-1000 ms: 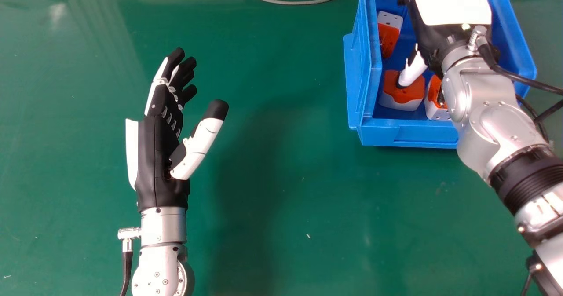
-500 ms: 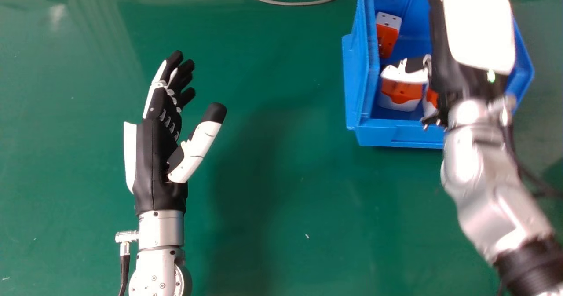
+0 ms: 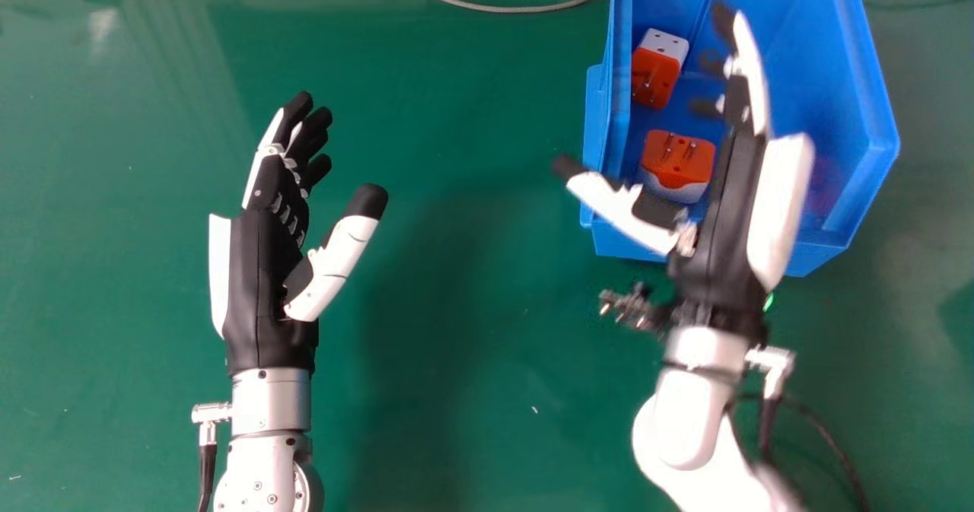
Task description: Pick all objects and put in blue box
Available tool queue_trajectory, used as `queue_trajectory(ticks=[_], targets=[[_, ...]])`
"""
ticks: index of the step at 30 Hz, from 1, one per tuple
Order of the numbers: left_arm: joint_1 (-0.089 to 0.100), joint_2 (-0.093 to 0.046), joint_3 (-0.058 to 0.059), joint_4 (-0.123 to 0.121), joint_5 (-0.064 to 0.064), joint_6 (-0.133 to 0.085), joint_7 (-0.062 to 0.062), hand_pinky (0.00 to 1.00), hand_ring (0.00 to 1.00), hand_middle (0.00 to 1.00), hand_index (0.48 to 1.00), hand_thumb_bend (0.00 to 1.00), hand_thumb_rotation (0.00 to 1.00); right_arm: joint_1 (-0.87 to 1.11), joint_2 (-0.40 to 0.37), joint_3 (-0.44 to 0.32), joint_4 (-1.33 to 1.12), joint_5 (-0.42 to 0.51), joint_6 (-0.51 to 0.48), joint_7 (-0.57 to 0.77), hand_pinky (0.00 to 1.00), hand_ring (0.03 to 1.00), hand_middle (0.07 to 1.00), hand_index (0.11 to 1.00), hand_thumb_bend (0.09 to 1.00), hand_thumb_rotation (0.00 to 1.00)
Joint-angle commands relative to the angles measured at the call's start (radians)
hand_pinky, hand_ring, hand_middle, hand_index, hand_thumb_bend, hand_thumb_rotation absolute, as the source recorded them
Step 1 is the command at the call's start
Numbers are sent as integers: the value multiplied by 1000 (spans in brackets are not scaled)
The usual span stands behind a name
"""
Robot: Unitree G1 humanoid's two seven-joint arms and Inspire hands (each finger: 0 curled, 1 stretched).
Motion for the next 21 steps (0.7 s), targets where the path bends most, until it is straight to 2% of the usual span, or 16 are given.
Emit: queue_trajectory(ticks=[1,3,4,8,11,13,14,15,16,17,18,20,21], targets=[[2,-1,1,-14,-9,-24,-11,885,897,877,876,844,554,15,29,-5,-31,59,-67,66,653,819,888,879,706,233],[1,-3,1,-15,-21,-20,-24,889,898,878,875,841,552,40,56,1,-54,76,-75,110,667,835,902,895,679,272],[1,-1,0,-15,-19,-20,-24,889,898,878,875,841,552,50,66,4,-64,81,-78,125,667,835,902,895,679,272],[1,4,2,-15,-2,-21,-12,904,904,883,878,840,551,76,89,9,-90,94,-79,173,727,869,928,922,636,365],[5,4,1,-21,1,-17,-9,904,904,883,878,840,554,84,98,9,-100,76,-66,168,752,885,940,935,618,401],[7,4,0,-22,4,-19,-6,910,906,884,879,843,558,88,100,10,-101,68,-67,166,791,909,958,957,581,487],[7,3,0,-22,0,-20,-9,911,907,884,878,843,559,90,100,11,-102,65,-68,165,809,919,965,966,564,529],[9,1,-1,-24,-6,-19,-13,911,907,884,878,843,559,93,101,12,-104,63,-68,164,809,919,965,966,564,529],[11,1,-2,-26,-7,-18,-14,913,907,884,877,843,560,96,101,12,-106,59,-65,163,825,928,972,973,550,568],[13,2,-2,-28,-5,-18,-13,916,909,885,876,844,559,97,102,13,-106,58,-65,162,838,935,978,978,540,614],[16,2,-2,-30,-1,-19,-9,916,909,885,876,844,559,98,102,13,-104,54,-66,158,838,935,978,978,540,614],[20,4,-2,-31,8,-22,-3,918,911,886,876,842,560,98,103,16,-99,49,-72,152,856,943,983,985,539,708],[22,5,-2,-33,8,-22,-3,918,911,886,876,842,560,100,104,18,-100,44,-72,145,856,943,983,985,539,708]])
